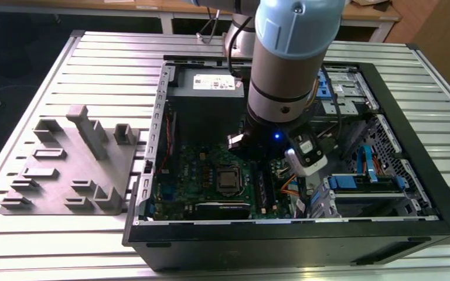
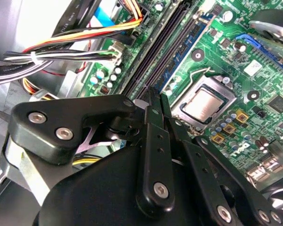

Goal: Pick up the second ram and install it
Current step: 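Insert the second ram into the second slot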

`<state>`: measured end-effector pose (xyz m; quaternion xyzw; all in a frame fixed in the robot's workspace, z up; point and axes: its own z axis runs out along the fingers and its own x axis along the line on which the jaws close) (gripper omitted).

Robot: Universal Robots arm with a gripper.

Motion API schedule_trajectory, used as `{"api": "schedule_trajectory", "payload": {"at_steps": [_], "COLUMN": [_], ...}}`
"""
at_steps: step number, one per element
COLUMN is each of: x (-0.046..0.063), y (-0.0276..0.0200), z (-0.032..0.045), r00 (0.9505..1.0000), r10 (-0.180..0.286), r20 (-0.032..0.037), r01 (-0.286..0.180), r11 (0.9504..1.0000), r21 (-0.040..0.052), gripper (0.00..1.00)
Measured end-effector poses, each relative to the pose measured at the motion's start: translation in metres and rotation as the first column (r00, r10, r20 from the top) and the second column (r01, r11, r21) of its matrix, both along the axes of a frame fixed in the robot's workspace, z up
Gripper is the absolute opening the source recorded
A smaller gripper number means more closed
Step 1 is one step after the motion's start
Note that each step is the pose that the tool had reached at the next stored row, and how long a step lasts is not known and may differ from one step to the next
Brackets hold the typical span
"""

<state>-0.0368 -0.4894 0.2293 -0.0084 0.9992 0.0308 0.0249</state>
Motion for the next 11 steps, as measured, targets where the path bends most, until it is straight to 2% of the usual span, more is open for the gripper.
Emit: {"api": "schedule_trajectory", "payload": {"at_steps": [5,11], "x": [0.0,0.0], "y": [-0.0001,0.001], "z": [-0.0009,-0.0018], "r00": [0.9997,0.9997], "r10": [-0.025,-0.026], "r20": [-0.0001,0.0], "r01": [0.025,0.026], "r11": [0.9997,0.9997], "r21": [0.0,0.0009], "gripper": [0.1,0.1]}}
